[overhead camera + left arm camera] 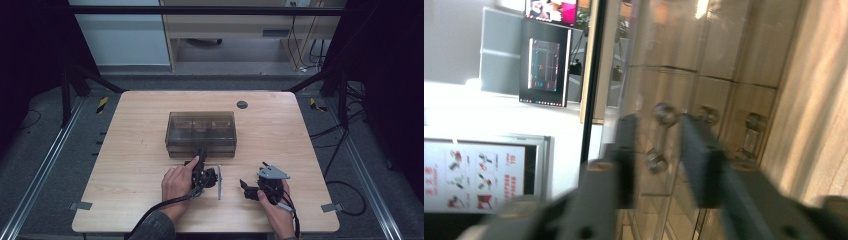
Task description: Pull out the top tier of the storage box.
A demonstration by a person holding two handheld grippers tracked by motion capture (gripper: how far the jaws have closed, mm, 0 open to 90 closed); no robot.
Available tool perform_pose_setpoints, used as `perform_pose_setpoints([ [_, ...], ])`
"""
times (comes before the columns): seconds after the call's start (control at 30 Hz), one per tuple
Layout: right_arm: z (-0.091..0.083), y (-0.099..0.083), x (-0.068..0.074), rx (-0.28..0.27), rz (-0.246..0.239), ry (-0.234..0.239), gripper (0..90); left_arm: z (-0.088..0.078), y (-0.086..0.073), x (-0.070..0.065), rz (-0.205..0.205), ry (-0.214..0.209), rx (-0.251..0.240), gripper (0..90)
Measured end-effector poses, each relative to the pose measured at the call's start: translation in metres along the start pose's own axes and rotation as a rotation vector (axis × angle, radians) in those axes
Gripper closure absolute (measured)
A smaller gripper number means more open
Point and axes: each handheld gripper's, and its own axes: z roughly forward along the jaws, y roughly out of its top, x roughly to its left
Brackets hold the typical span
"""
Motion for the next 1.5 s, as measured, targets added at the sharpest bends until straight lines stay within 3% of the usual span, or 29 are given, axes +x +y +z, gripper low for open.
perform_pose_setpoints([
  [0.17,0.001,0.002,0.004,0.013,-0.019,0.018,14.3,-0.024,-0.020,0.017,-0.196,-0.100,-0.053,45.1],
  [0.23,0.001,0.005,0.007,0.024,-0.034,0.028,15.2,-0.031,-0.032,0.025,-0.281,-0.171,-0.062,41.8],
  [0.3,0.002,0.011,0.009,0.043,-0.063,0.047,15.5,-0.036,-0.046,0.034,-0.408,-0.276,-0.099,38.2],
  [0.37,0.001,0.020,0.010,0.062,-0.089,0.059,15.7,-0.037,-0.061,0.041,-0.495,-0.369,-0.091,32.8],
  [0.43,-0.001,0.029,0.009,0.072,-0.101,0.076,15.7,-0.039,-0.079,0.049,-0.593,-0.428,-0.095,31.4],
  [0.57,-0.005,0.047,0.002,0.105,-0.107,0.101,15.4,-0.036,-0.110,0.066,-0.696,-0.512,-0.087,27.5],
  [0.67,-0.006,0.060,-0.003,0.144,-0.103,0.121,14.6,-0.034,-0.128,0.077,-0.749,-0.590,-0.084,25.7],
  [0.77,-0.006,0.072,-0.007,0.180,-0.139,0.123,13.7,-0.031,-0.140,0.088,-0.776,-0.611,-0.085,24.4],
  [1.07,-0.005,0.102,-0.015,0.267,-0.203,0.141,10.6,-0.020,-0.164,0.109,-0.775,-0.721,-0.068,19.4],
  [1.13,-0.004,0.107,-0.018,0.282,-0.212,0.141,10.9,-0.017,-0.170,0.113,-0.767,-0.714,-0.062,19.6],
  [1.27,-0.001,0.116,-0.020,0.310,-0.255,0.145,14.0,-0.010,-0.179,0.119,-0.845,-0.760,-0.082,17.8],
  [1.3,0.000,0.118,-0.020,0.313,-0.266,0.145,15.3,-0.008,-0.180,0.120,-0.845,-0.781,-0.079,17.3],
  [1.37,0.002,0.122,-0.020,0.318,-0.288,0.144,17.4,-0.006,-0.181,0.123,-0.832,-0.759,-0.076,17.8],
  [1.5,0.008,0.127,-0.020,0.352,-0.333,0.146,22.8,-0.004,-0.183,0.128,-0.859,-0.779,-0.102,19.4],
])
